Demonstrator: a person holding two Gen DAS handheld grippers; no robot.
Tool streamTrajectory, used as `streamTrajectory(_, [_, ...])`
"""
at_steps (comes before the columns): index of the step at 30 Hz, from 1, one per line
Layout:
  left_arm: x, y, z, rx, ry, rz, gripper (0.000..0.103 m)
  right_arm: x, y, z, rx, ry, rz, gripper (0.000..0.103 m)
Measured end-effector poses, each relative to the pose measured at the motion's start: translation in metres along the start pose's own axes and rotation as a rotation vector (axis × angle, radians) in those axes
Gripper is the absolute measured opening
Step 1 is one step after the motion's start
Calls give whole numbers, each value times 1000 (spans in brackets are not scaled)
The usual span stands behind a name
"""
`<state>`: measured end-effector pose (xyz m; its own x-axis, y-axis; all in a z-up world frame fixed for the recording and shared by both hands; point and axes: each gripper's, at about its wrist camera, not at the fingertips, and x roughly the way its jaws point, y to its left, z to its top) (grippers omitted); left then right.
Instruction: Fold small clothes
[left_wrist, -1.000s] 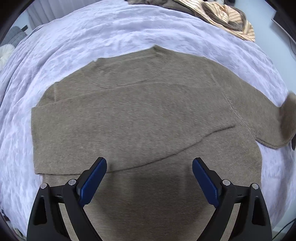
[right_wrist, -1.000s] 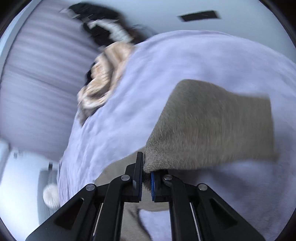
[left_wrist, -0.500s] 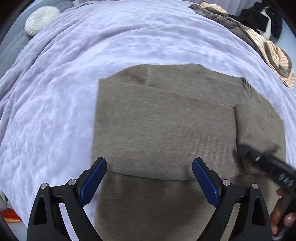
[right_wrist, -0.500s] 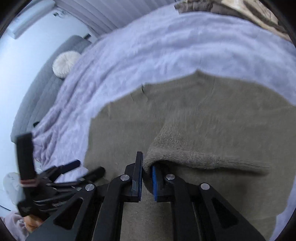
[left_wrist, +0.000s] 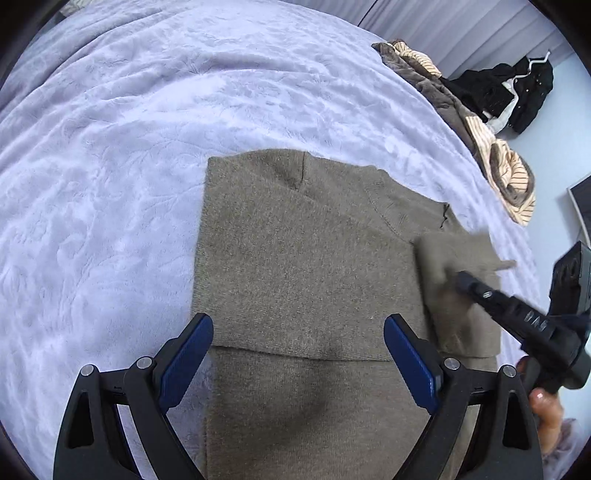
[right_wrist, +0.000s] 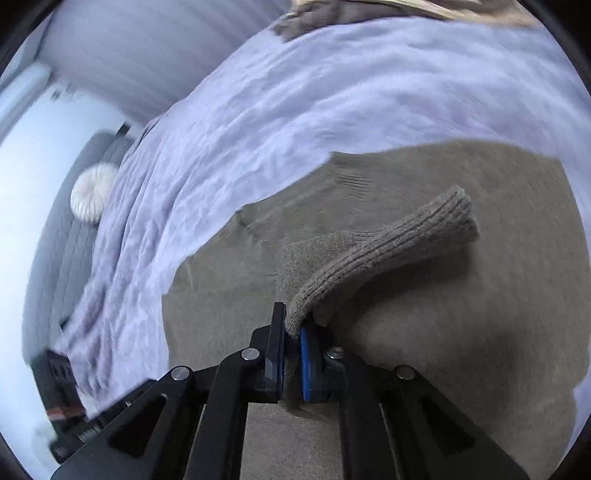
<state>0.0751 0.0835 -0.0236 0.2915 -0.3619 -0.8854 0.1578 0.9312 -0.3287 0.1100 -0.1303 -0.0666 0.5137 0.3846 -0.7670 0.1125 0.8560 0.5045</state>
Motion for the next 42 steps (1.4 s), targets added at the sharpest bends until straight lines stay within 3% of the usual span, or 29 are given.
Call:
streamTrajectory(3, [1,4,0,8,26,-19,94,28,46,-16,-207,113,-31,7])
streamTrajectory(5, [7,2,0,17,45,-27,94,44,60,-31,-296,192,-79,14])
streamTrajectory(6, [12,1,-1,18,57,-31,94,50,66,-43,-344,229,-116,21])
streamTrajectory(8, [19,-4,-2,22,73,-52,94,44,72,-55,-395,215,-125,50])
streamTrajectory(10, [28,-12,-2,37,95,-72,94,30,68,-61,-384,210,-122,52])
streamTrajectory(13, [41,-21,0,38,129,-76,94,5,38,-60,-235,192,-99,52])
streamTrajectory(20, [66,-24,24,7,168,-86,94,-73,-103,-75,363,39,-25,53])
streamTrajectory(22, [69,-28,29,12,171,-76,83,-86,-137,-85,508,-14,-4,53])
streamTrajectory(24, [70,-34,32,47,184,-33,29,-91,-160,-93,628,-68,34,52])
streamTrajectory(25, [70,-35,32,53,191,-37,19,-92,-169,-96,680,-99,41,52])
streamTrajectory(26, [68,-34,32,49,193,-56,17,-92,-174,-98,712,-120,41,52])
streamTrajectory(27, [62,-33,32,47,178,-67,17,-91,-180,-98,748,-140,46,52])
streamTrajectory(28, [55,-34,33,54,159,-71,17,-90,-183,-98,772,-147,46,45])
streamTrajectory(29, [47,-35,33,61,139,-80,17,-90,-184,-97,784,-153,38,18])
streamTrajectory(30, [38,-35,33,65,122,-98,17,-92,-184,-93,776,-153,30,6])
streamTrajectory(33, [19,-30,27,81,92,-89,17,-108,-170,-78,626,-173,42,6])
streamTrajectory(36, [32,-17,17,85,117,-18,17,-114,-164,-74,500,-131,-31,6])
streamTrajectory(38, [47,-5,12,78,141,35,17,-108,-179,-83,500,-84,-74,6])
streamTrajectory(42, [43,7,11,26,142,5,18,-97,-197,-93,517,-52,-59,6])
